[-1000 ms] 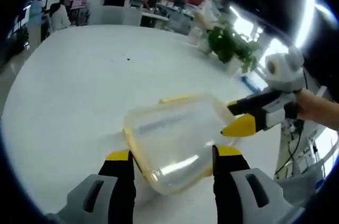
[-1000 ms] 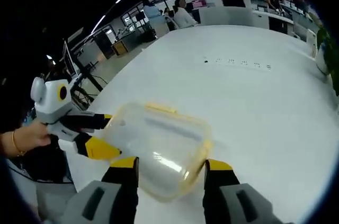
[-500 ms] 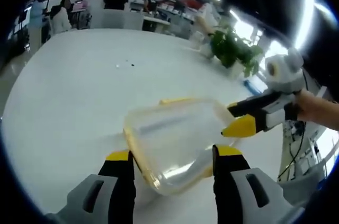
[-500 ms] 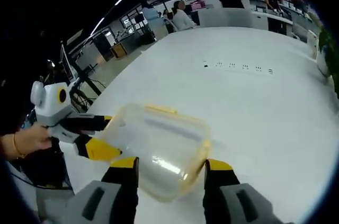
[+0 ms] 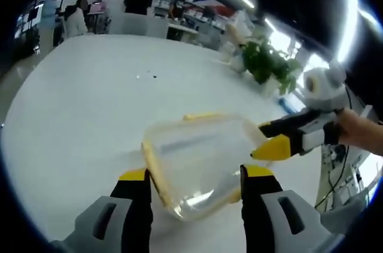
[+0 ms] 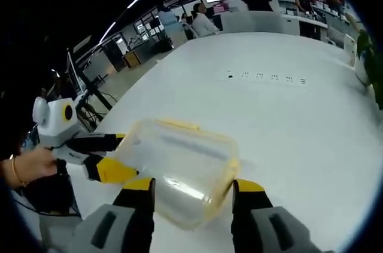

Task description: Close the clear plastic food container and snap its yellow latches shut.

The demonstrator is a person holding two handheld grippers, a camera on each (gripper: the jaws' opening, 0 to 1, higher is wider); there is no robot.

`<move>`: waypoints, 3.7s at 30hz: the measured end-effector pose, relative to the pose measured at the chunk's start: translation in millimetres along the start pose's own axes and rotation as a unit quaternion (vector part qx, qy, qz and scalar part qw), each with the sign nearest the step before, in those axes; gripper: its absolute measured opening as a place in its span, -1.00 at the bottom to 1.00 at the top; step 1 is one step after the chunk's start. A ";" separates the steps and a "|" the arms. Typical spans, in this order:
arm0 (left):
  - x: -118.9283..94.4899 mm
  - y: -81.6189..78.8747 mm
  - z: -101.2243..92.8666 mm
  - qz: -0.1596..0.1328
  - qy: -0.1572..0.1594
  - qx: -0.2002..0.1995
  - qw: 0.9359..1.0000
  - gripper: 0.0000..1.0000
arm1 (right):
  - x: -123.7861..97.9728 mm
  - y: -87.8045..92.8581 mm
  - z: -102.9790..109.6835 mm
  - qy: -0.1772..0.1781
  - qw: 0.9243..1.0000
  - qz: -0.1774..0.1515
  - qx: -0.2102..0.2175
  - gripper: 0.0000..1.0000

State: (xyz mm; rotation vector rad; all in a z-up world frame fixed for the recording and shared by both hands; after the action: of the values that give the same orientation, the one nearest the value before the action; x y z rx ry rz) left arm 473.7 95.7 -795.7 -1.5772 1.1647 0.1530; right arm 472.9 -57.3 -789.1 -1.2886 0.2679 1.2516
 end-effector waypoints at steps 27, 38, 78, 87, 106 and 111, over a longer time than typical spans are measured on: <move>-19.8 20.6 -6.5 0.003 0.014 0.031 0.999 0.51 | -42.5 26.0 4.7 -0.007 0.998 -0.058 0.016 0.15; -9.1 7.6 -0.9 0.006 0.020 0.048 0.999 0.60 | -46.5 25.8 2.5 -0.006 0.998 -0.061 0.017 0.15; -83.1 18.6 -19.5 -0.035 0.003 0.087 0.996 0.74 | -73.9 50.7 25.1 0.001 0.998 -0.048 -0.035 0.25; -107.2 40.4 -18.7 -0.033 -0.010 0.086 0.996 0.70 | -86.0 65.0 35.6 0.007 0.998 -0.050 -0.043 0.26; -143.0 61.4 -33.0 -0.061 -0.009 0.082 0.995 0.72 | -100.5 90.8 67.1 -0.004 0.997 -0.059 -0.052 0.29; -144.9 62.1 -34.3 -0.064 -0.008 0.082 0.994 0.72 | -101.3 97.1 73.4 -0.003 0.995 -0.056 -0.084 0.34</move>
State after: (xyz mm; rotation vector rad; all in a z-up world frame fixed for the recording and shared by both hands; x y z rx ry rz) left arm 339.3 159.3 -733.0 -1.4965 1.0332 -0.0152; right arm 322.5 -72.9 -742.2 -1.4233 0.0866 1.2012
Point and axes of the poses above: the point that each gripper's makers call its tool centre point, and the gripper's own axes: x roughly forward along the fingers, z roughly to its left, y roughly out of its underside, the point moved 5 cm from there along -x, roughly backward along the fingers, and after that the axes turned 5 degrees about z, right-handed, at the moved point
